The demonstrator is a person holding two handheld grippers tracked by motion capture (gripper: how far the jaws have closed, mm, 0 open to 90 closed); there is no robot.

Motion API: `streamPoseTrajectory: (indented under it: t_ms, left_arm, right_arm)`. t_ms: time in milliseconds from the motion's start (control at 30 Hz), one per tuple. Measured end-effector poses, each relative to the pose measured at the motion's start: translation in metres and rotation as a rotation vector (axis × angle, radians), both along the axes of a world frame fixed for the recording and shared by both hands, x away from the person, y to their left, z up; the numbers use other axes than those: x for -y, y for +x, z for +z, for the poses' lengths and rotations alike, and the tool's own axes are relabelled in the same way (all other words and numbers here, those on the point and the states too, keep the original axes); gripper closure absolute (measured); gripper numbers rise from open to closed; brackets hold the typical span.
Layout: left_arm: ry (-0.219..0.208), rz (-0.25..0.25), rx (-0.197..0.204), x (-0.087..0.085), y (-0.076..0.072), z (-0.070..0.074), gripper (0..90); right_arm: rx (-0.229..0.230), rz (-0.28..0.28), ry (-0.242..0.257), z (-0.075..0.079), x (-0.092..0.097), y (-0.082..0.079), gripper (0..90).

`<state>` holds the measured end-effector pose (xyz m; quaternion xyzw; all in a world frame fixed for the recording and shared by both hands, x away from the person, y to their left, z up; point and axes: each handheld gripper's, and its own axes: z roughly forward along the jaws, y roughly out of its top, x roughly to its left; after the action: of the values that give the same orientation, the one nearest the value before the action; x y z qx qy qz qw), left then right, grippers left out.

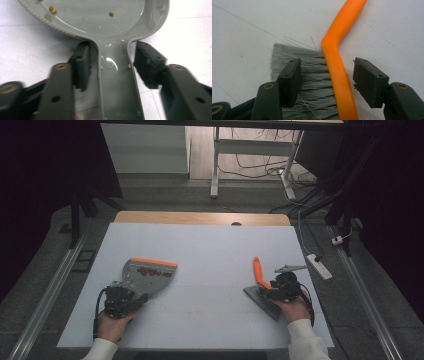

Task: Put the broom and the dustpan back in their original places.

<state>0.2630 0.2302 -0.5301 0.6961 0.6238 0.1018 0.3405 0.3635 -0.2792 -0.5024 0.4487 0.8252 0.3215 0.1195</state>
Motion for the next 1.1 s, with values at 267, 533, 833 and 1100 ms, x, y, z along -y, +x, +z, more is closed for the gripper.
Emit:
streamPoseTrajectory:
  t_ms: [267,533,833,1100]
  left_arm:
    - [0.038,-0.059,0.071,-0.011,-0.015,0.016,38.2]
    - [0.066,-0.121,0.152,-0.011,-0.018,0.031,38.2]
    - [0.030,-0.338,0.194,0.014,0.004,0.037,40.4]
    - [0.018,-0.418,0.163,0.023,0.024,0.030,40.8]
  right_arm:
    - [0.052,0.019,0.023,0.006,0.001,-0.005,41.9]
    - [0.098,0.080,0.040,0.011,-0.003,-0.012,42.7]
    - [0.118,0.174,0.052,0.015,-0.009,-0.024,43.1]
    - [0.115,0.218,0.062,0.013,-0.009,-0.033,43.5]
